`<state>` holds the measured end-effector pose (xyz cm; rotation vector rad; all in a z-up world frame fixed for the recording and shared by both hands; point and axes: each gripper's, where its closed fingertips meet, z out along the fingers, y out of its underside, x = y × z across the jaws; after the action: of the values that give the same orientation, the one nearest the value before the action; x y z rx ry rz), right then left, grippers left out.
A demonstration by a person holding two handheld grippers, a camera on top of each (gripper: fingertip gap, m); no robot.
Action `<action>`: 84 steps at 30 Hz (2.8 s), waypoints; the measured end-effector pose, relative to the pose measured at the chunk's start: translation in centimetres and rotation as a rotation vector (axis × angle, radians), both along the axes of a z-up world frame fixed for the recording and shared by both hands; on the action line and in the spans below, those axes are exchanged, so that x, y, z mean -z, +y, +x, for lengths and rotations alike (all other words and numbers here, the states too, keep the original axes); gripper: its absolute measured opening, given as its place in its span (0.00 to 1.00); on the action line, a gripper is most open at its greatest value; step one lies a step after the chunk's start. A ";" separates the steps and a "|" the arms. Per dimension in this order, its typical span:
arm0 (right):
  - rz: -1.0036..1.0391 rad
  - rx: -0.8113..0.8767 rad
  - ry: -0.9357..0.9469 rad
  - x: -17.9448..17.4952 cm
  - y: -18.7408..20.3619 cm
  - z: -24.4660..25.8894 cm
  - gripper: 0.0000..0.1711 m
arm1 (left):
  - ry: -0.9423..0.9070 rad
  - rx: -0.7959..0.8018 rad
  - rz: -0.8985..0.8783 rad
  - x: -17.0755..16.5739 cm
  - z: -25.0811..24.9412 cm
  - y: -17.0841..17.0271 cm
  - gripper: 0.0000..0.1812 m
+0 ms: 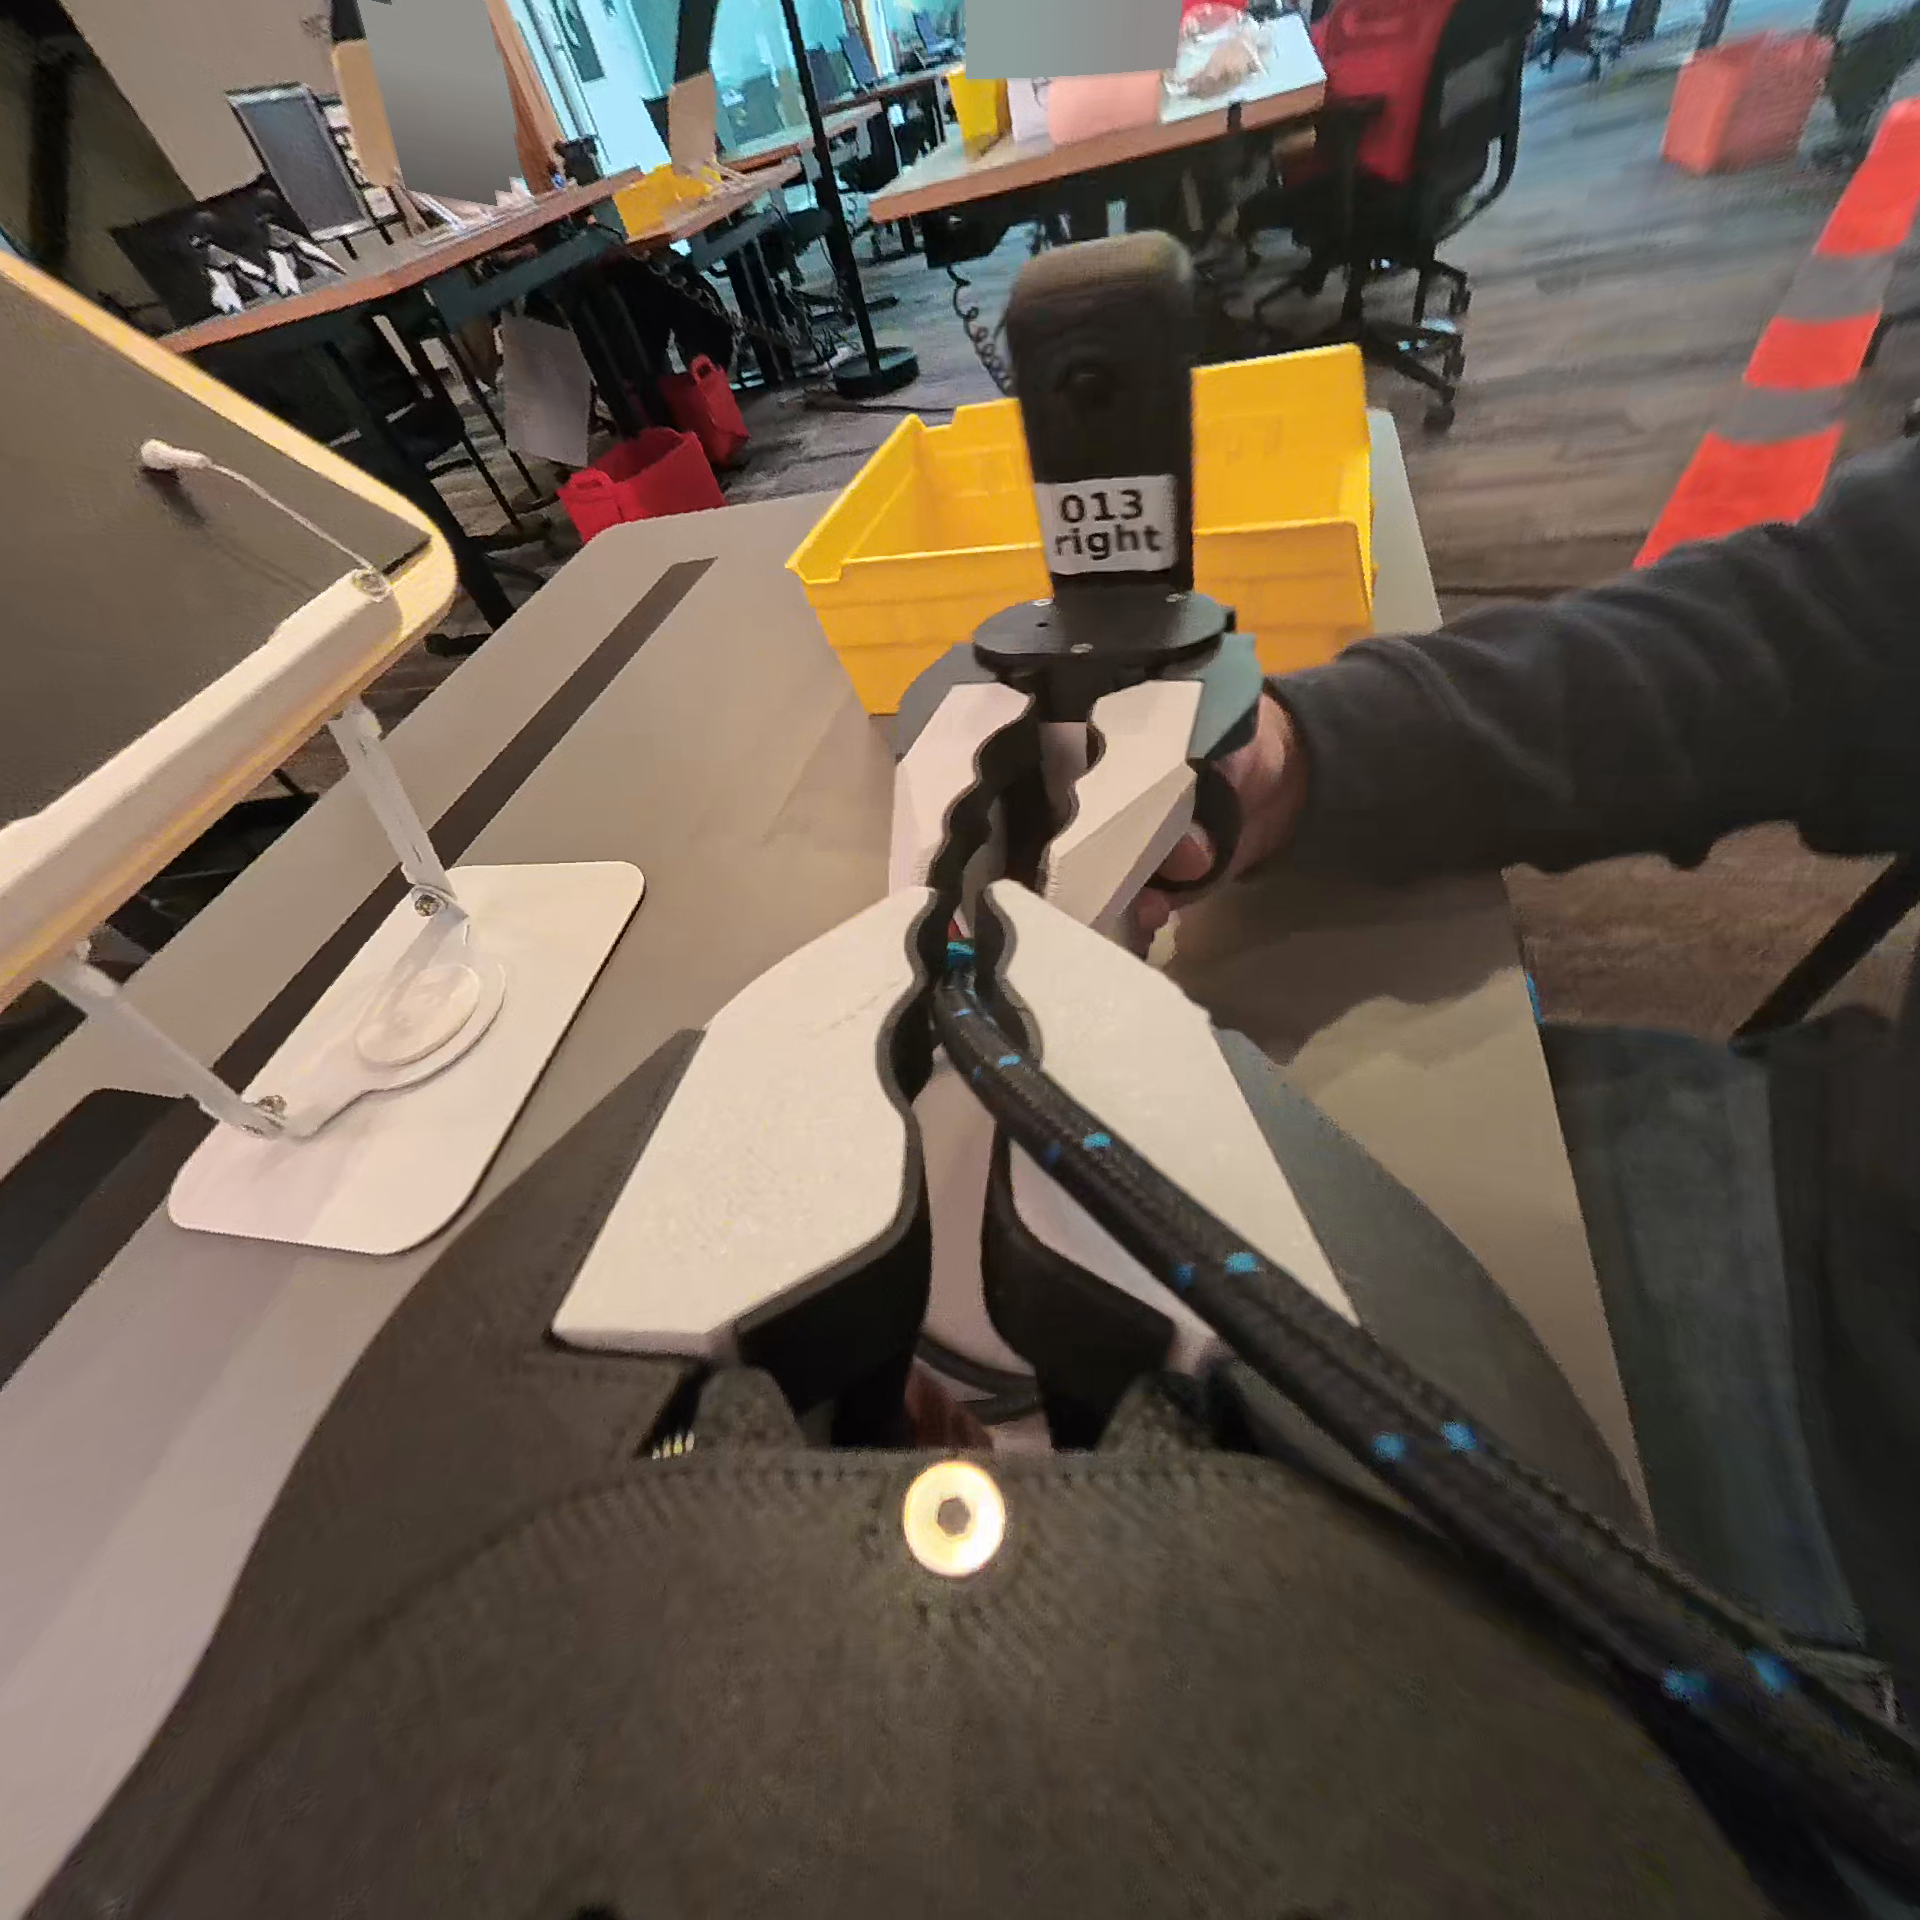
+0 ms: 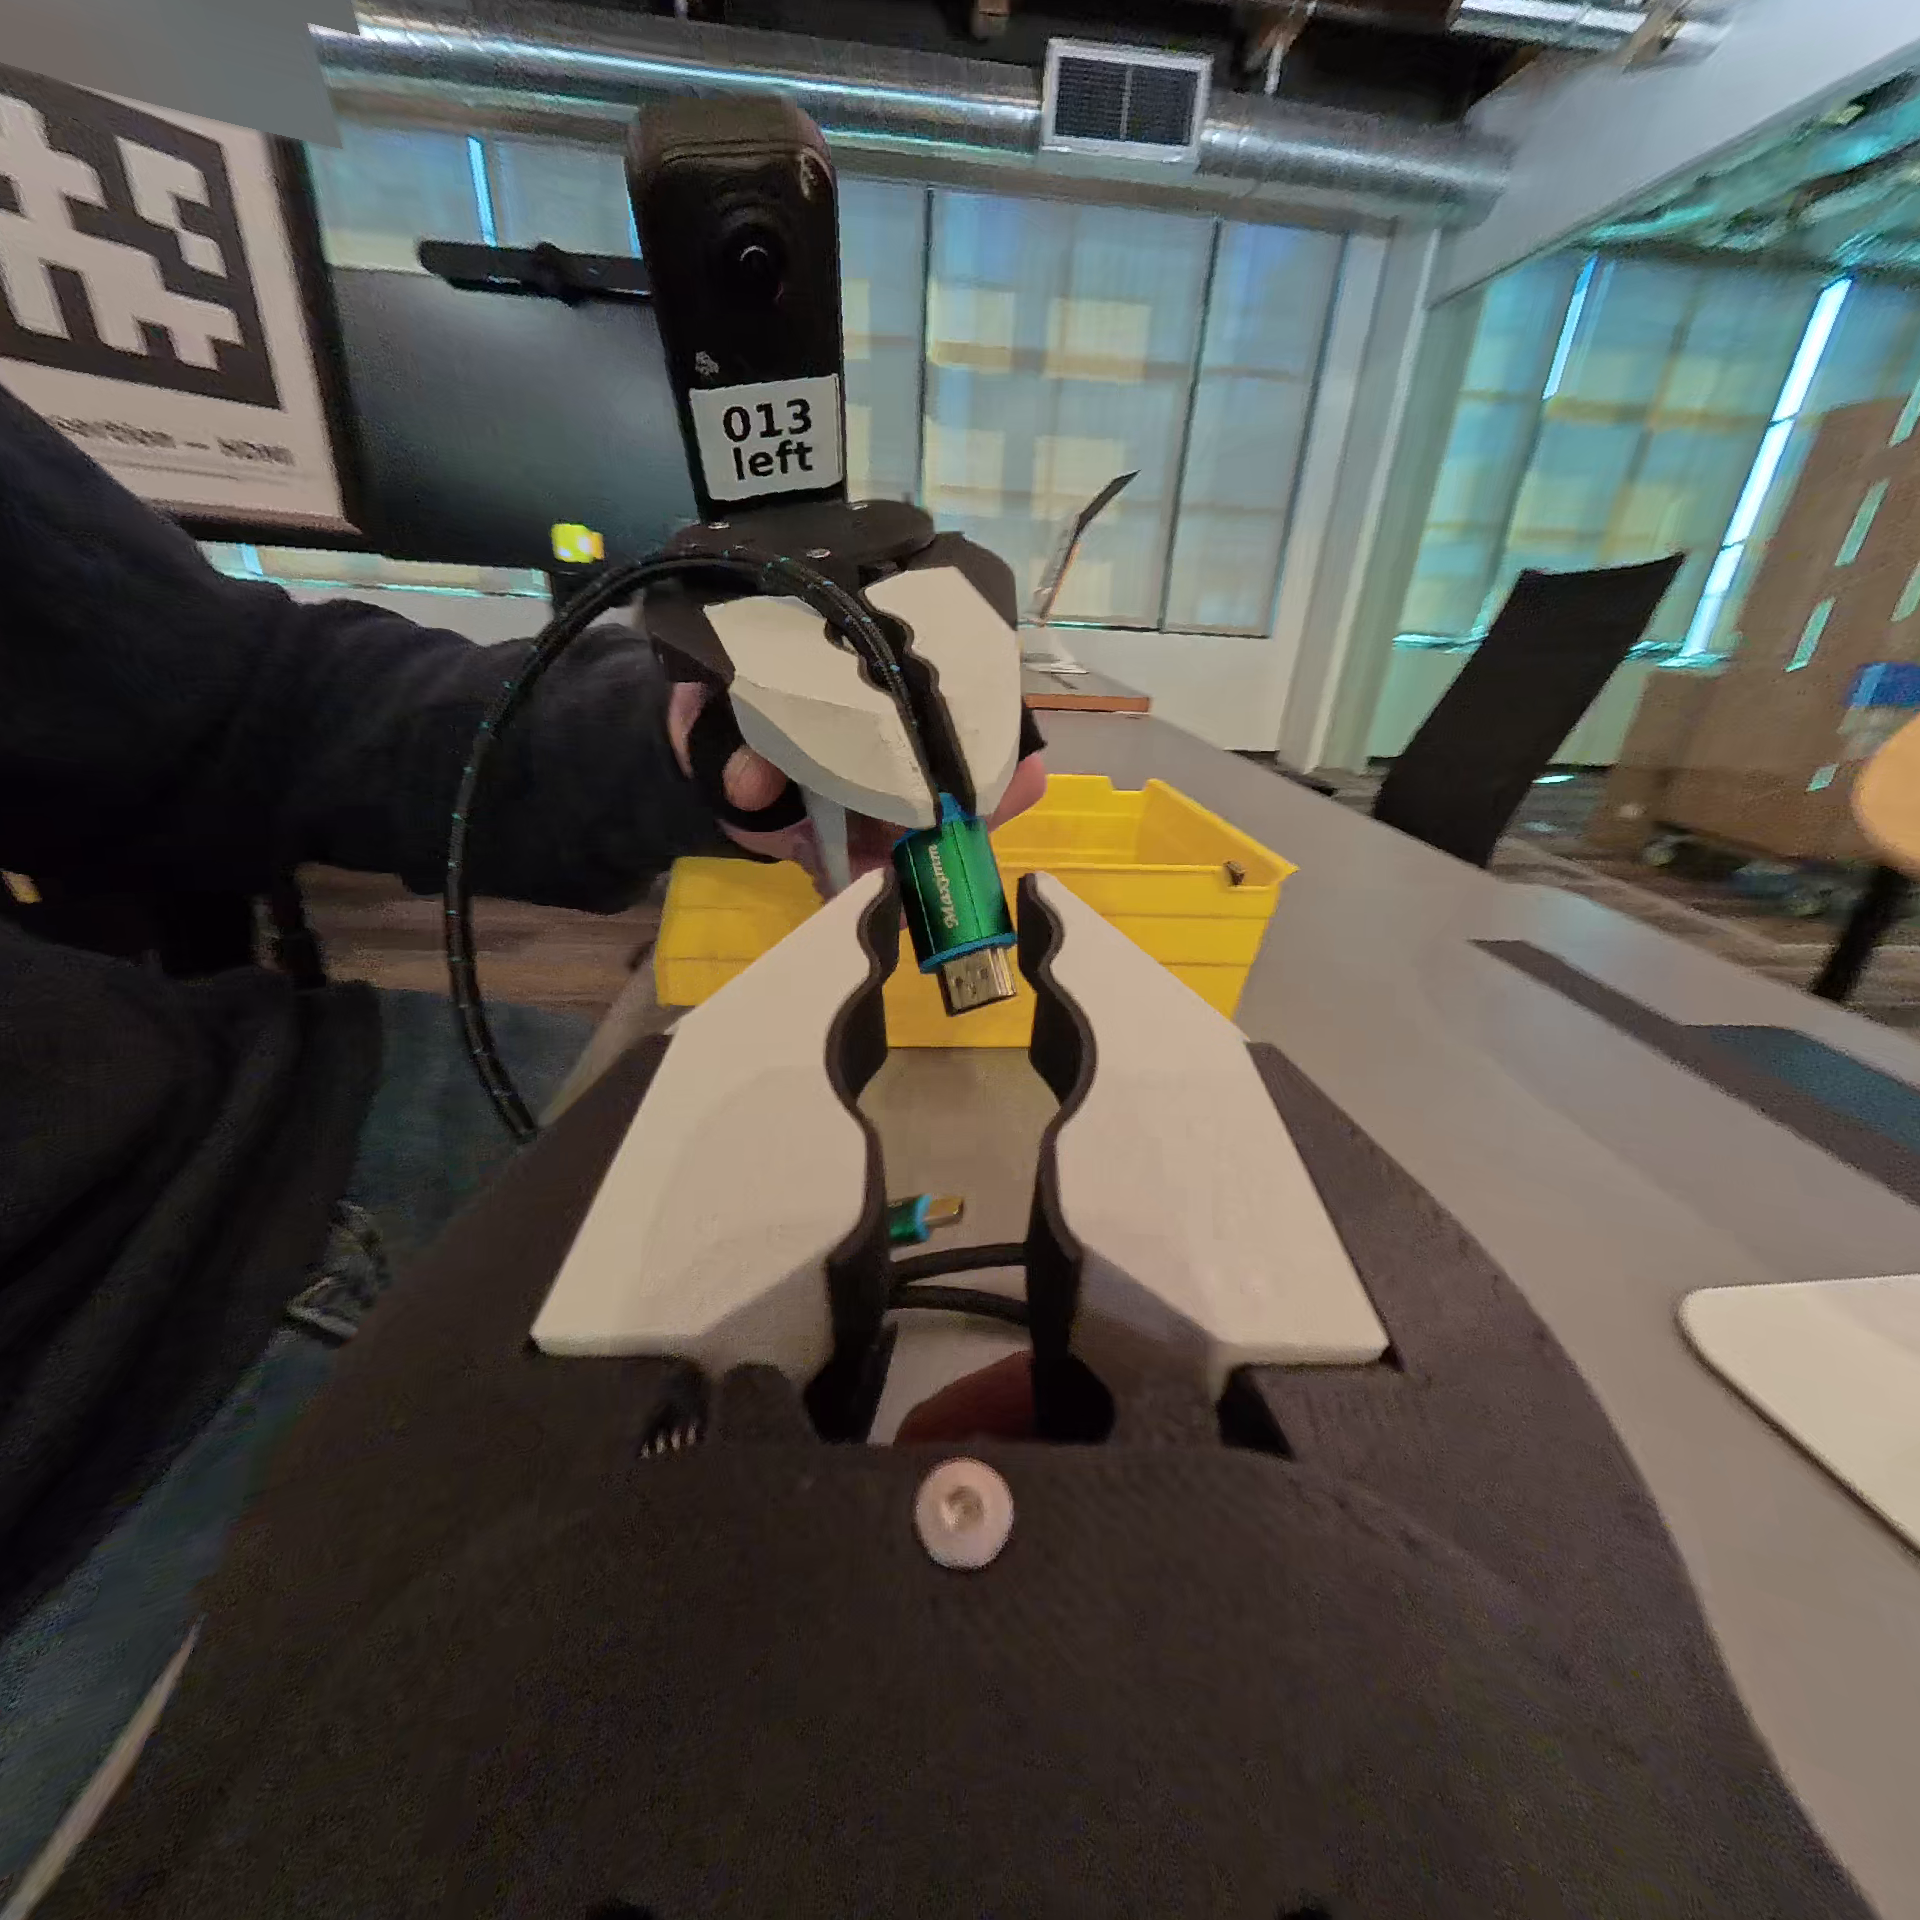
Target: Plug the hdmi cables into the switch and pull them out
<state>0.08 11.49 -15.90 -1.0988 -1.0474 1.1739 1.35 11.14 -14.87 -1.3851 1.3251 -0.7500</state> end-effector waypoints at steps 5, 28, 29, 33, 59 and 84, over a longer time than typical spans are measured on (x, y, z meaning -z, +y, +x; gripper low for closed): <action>0.159 0.123 -0.037 -0.1 0.3 0.0 0.15 | -0.058 -0.033 -0.094 -0.3 -0.1 0.5 0.02; 0.097 -0.032 -0.050 -0.2 -1.4 0.3 0.11 | -0.011 0.070 -0.075 -0.4 0.6 -1.8 0.14; 0.092 -0.042 -0.064 0.0 -1.5 0.2 0.11 | 0.015 0.071 -0.040 -0.3 0.6 -1.9 0.16; 0.076 -0.068 -0.101 0.5 -1.8 0.1 0.10 | 0.096 0.063 0.063 0.1 0.3 -1.8 0.21; 0.053 -0.137 -0.183 1.9 -2.6 -0.2 0.11 | 0.230 0.111 0.101 2.3 -0.1 -2.5 0.11; 0.127 -0.080 -0.199 2.1 -2.4 -0.2 0.10 | 0.214 0.073 -0.012 2.3 0.0 -2.2 0.10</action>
<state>-0.11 9.11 -17.97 -1.0977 -1.3124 1.0607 1.38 8.92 -17.21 -1.4650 1.5465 -0.6724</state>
